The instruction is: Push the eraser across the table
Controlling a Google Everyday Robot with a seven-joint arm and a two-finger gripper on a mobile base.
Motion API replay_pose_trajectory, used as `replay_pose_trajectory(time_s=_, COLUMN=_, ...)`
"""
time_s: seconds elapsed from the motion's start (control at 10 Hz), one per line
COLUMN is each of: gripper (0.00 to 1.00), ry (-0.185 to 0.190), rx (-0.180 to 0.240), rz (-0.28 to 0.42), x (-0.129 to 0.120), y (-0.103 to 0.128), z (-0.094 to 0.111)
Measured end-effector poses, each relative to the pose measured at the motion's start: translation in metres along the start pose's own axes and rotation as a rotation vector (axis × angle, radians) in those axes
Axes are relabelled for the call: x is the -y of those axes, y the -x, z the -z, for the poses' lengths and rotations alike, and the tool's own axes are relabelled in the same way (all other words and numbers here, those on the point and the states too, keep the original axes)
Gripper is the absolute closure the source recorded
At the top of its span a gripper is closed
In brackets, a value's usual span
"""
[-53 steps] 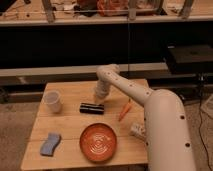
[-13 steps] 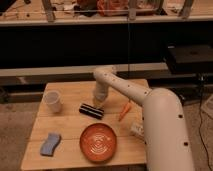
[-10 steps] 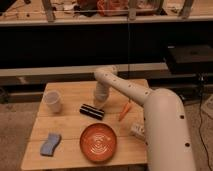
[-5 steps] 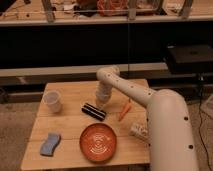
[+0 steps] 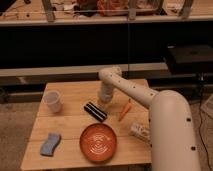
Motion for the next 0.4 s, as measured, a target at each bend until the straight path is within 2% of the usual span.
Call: replay_pose_trajectory(time_s=0.4, gripper=0.99, ry=0.008, rx=0.002, rz=0.010, x=0.0010, y=0.0043, z=-0.0015)
